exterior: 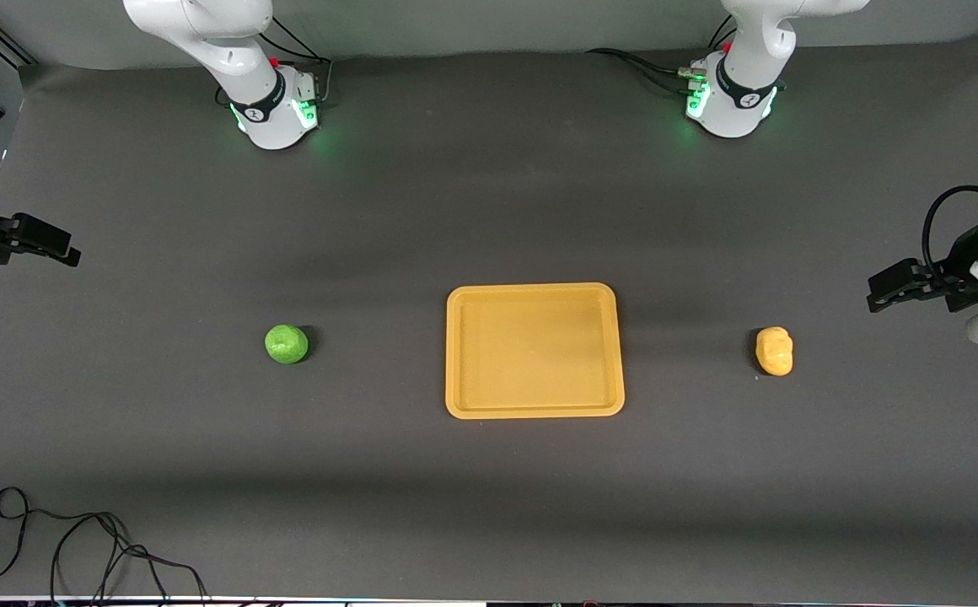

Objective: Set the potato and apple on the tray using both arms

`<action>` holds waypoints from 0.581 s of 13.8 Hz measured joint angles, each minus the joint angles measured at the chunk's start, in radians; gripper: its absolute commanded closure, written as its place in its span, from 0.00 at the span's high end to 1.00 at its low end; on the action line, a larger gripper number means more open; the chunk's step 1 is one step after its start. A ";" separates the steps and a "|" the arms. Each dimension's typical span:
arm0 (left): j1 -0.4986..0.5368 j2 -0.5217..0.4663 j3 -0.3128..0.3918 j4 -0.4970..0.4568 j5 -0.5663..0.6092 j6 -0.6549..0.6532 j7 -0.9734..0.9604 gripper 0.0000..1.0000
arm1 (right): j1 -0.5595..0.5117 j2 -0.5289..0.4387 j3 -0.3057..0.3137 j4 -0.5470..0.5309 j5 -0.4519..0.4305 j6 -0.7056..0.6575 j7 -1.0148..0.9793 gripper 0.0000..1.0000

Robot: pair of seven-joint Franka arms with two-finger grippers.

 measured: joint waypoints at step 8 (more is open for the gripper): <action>0.000 0.000 0.000 0.000 0.000 0.000 0.000 0.99 | 0.000 0.001 0.000 0.000 0.000 -0.016 0.000 1.00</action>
